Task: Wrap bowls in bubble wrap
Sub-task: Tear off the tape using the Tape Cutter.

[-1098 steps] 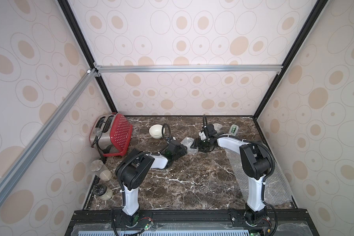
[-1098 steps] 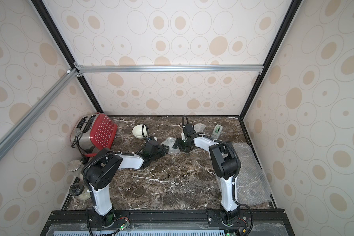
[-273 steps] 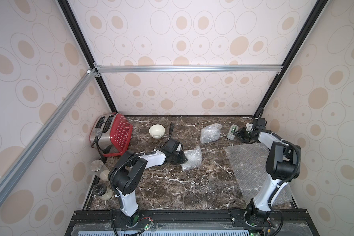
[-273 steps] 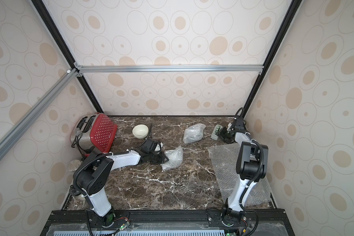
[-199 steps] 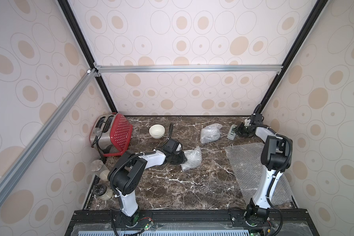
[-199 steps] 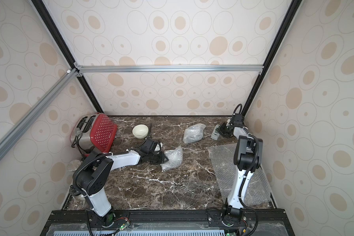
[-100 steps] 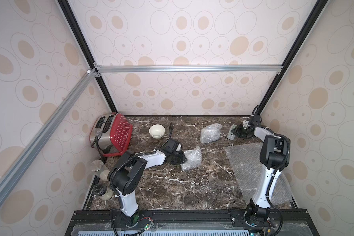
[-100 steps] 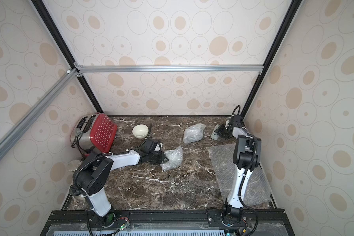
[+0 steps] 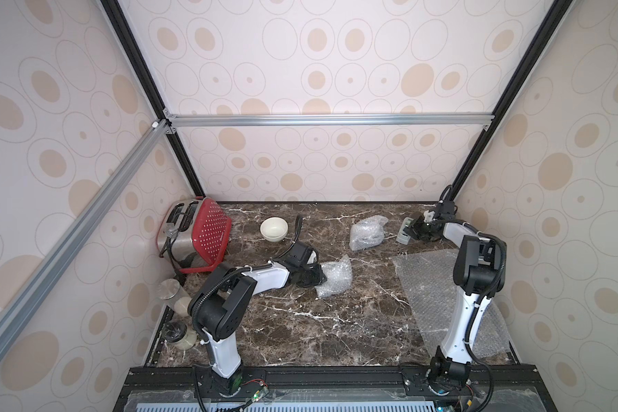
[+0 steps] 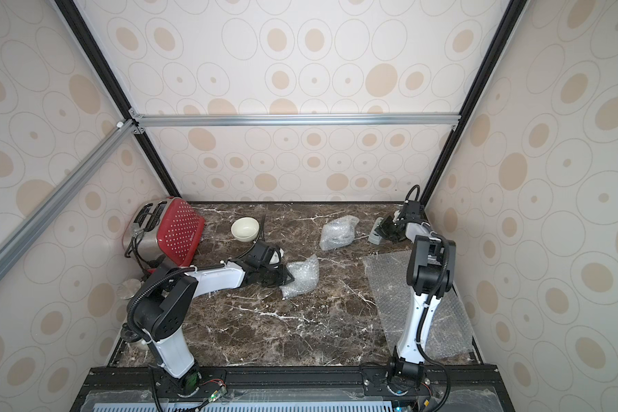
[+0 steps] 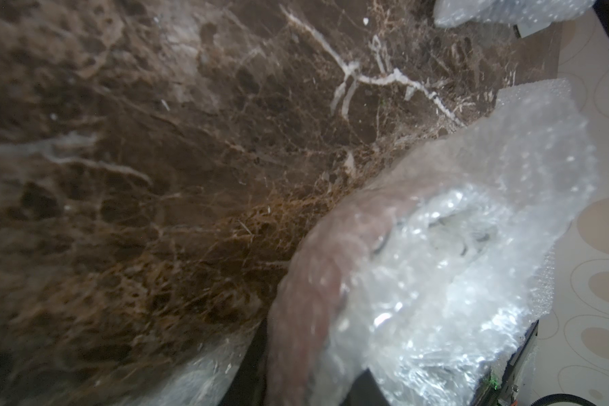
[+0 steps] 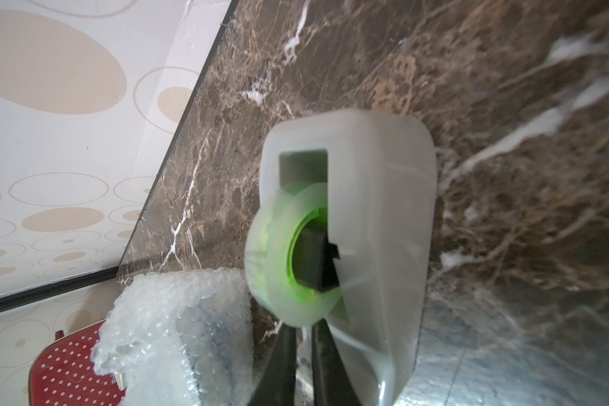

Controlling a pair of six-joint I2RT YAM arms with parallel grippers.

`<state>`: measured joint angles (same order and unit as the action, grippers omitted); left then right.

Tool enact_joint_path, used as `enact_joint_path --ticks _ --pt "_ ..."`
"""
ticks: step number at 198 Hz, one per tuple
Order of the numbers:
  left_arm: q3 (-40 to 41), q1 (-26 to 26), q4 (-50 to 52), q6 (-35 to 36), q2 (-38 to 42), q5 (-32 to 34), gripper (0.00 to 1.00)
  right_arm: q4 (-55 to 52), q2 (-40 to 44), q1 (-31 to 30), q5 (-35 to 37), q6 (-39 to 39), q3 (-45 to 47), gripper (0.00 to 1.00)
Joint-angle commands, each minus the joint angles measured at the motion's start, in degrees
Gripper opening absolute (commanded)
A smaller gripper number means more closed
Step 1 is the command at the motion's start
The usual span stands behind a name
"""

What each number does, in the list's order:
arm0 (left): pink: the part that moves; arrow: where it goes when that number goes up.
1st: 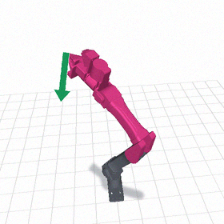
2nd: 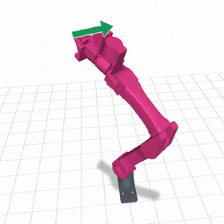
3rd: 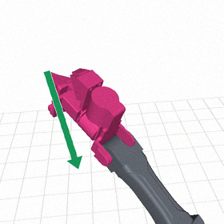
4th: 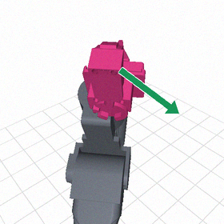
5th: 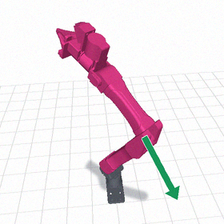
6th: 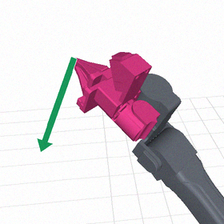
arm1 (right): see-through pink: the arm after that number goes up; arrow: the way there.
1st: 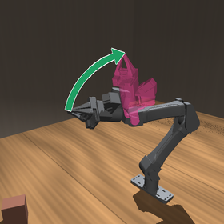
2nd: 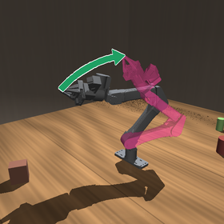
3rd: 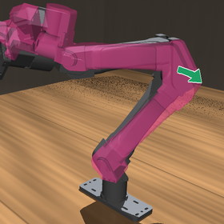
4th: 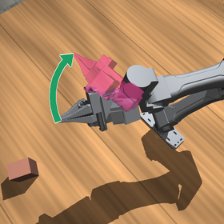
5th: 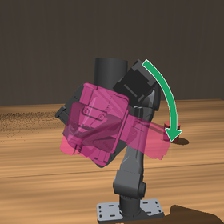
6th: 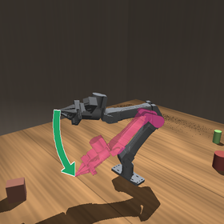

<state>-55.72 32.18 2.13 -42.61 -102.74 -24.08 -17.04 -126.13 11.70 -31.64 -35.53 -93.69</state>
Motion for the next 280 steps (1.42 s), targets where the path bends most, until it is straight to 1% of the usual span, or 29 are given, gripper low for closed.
enact_joint_path --ticks 1,15,42,99,126,156,188,214,242,280 --pt "-0.6 -0.5 1.5 1.3 1.6 0.8 0.26 2.5 0.4 -0.3 -1.3 -0.7 0.8 0.10" --pt "-0.4 -0.5 1.5 1.3 1.8 0.9 0.26 2.2 0.8 -0.3 -1.0 -0.5 0.9 0.08" --pt "-0.5 -0.5 1.5 1.2 1.6 0.8 0.26 1.6 1.1 -0.3 -1.5 -0.2 0.4 0.00" --pt "-0.5 -0.5 1.6 1.2 2.2 1.0 0.26 0.5 4.9 -0.3 -2.4 0.8 1.5 0.00" --pt "-0.4 -0.5 1.5 1.3 2.2 0.9 0.26 0.9 7.5 -0.3 -3.2 1.0 4.0 0.00" --pt "-0.4 -0.5 1.2 1.1 2.3 0.8 0.26 2.6 10.2 -0.3 -4.1 0.3 8.8 0.00" --pt "-0.3 -0.5 1.2 1.3 2.5 0.7 0.26 6.9 12.1 -0.4 -6.7 -1.6 15.0 0.00" --pt "0.0 -0.5 1.2 1.3 2.7 0.6 0.26 9.9 13.7 -0.6 -7.4 -2.4 20.5 0.00" --pt "0.1 -0.5 1.1 1.2 2.9 0.6 0.26 12.1 13.6 -0.7 -7.6 -2.4 23.8 0.00" --pt "-0.2 -0.5 1.6 1.4 3.5 0.5 0.26 13.9 10.3 0.0 -8.2 -2.7 24.0 0.00"
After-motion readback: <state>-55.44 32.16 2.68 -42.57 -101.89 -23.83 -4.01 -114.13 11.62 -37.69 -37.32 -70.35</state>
